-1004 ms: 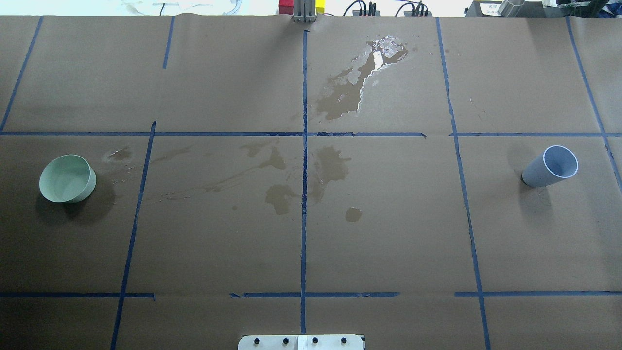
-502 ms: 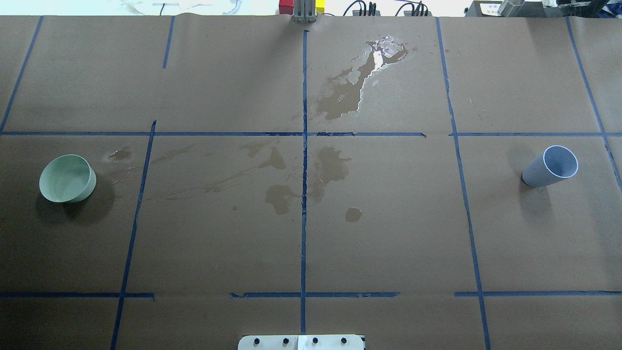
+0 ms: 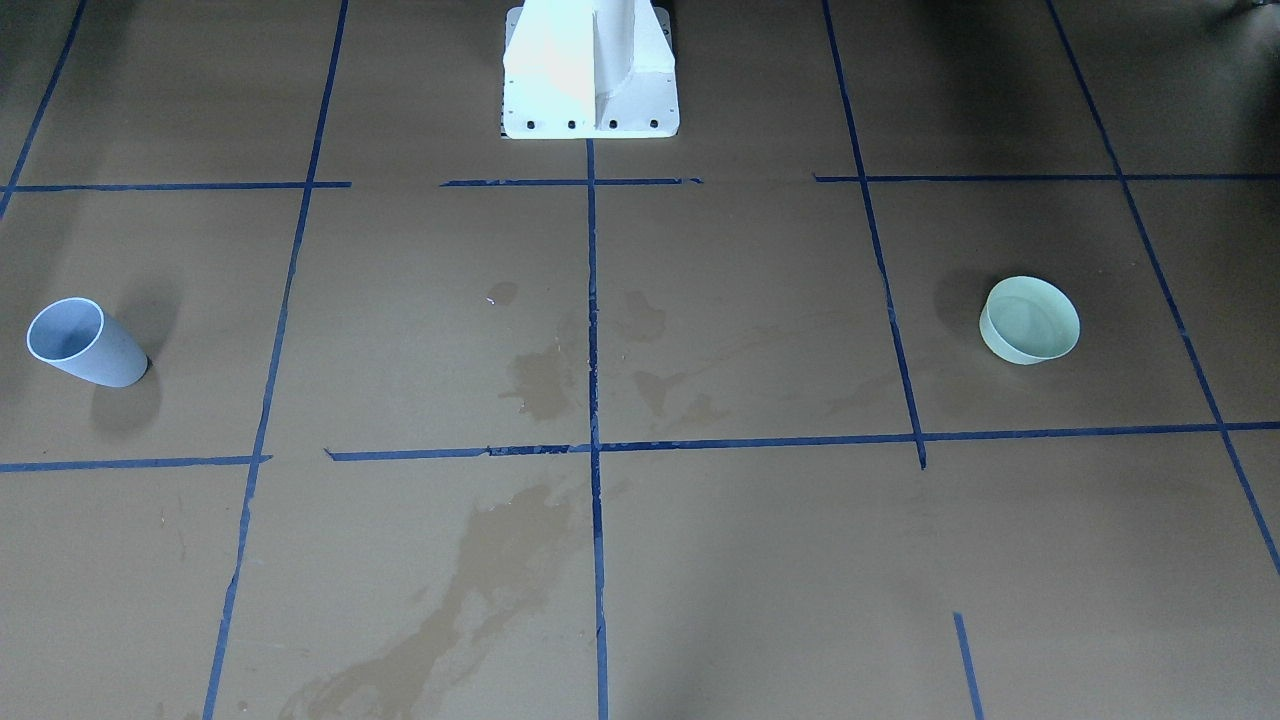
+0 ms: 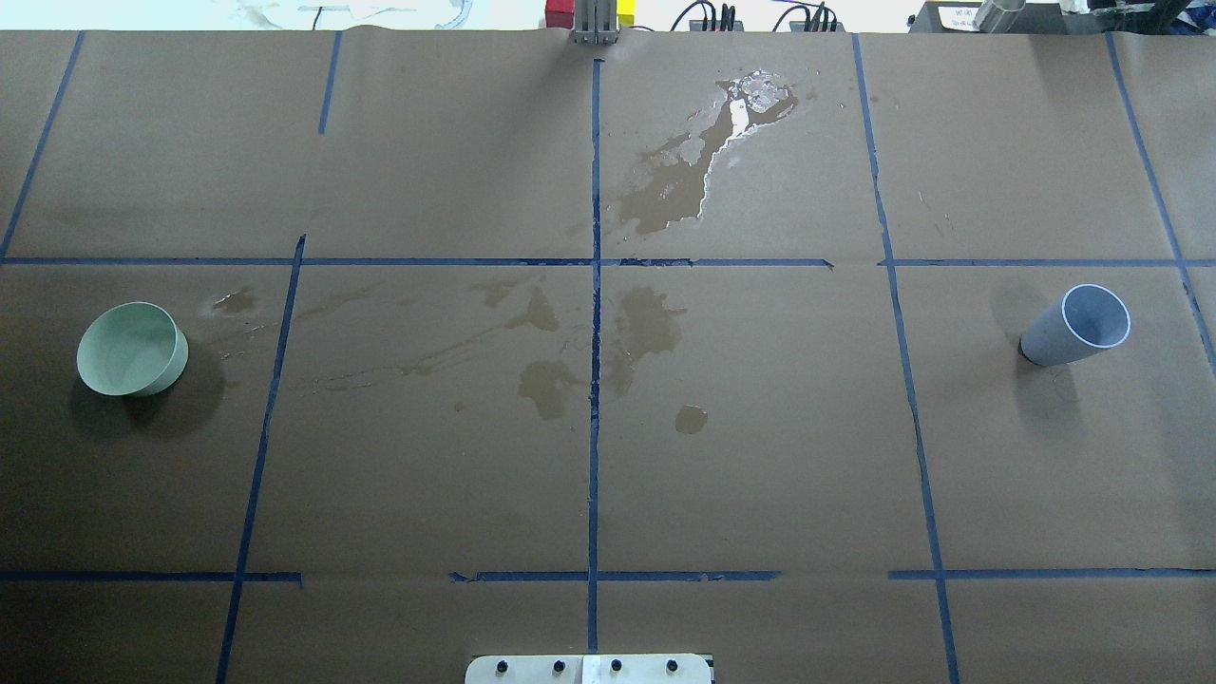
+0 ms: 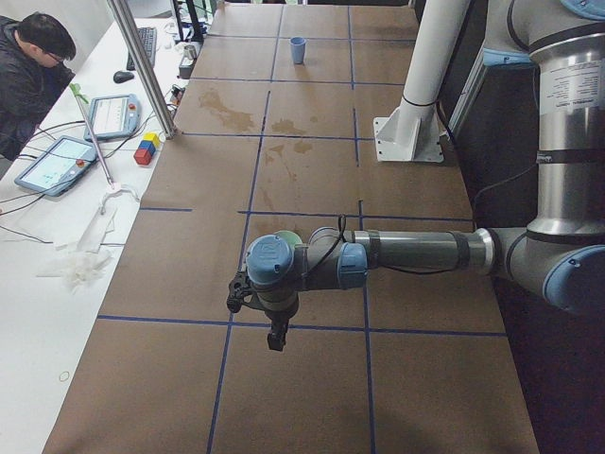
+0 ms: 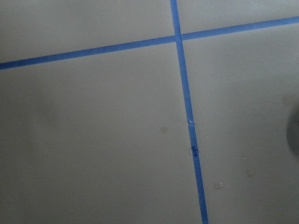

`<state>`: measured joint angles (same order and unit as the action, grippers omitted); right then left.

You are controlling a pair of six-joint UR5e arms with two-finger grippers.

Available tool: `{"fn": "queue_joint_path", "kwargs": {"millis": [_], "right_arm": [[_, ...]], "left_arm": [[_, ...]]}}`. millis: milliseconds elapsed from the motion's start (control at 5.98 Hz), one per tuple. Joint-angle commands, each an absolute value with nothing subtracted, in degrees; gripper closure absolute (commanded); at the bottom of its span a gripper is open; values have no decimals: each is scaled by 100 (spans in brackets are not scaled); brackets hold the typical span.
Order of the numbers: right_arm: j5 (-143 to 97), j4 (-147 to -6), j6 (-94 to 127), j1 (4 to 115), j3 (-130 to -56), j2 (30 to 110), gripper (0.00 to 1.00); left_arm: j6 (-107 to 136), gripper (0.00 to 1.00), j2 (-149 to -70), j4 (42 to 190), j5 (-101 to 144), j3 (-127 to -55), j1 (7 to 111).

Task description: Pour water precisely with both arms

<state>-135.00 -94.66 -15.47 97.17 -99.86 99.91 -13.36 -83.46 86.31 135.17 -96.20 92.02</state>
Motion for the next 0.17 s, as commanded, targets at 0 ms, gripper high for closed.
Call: {"fn": "queue_joint_path", "kwargs": {"millis": [0], "right_arm": [[-13500, -9466, -1547, 9712, -9967, 9993, 0]], "left_arm": [[-1336, 0, -8280, 8640, 13526, -9668, 9202]]}}
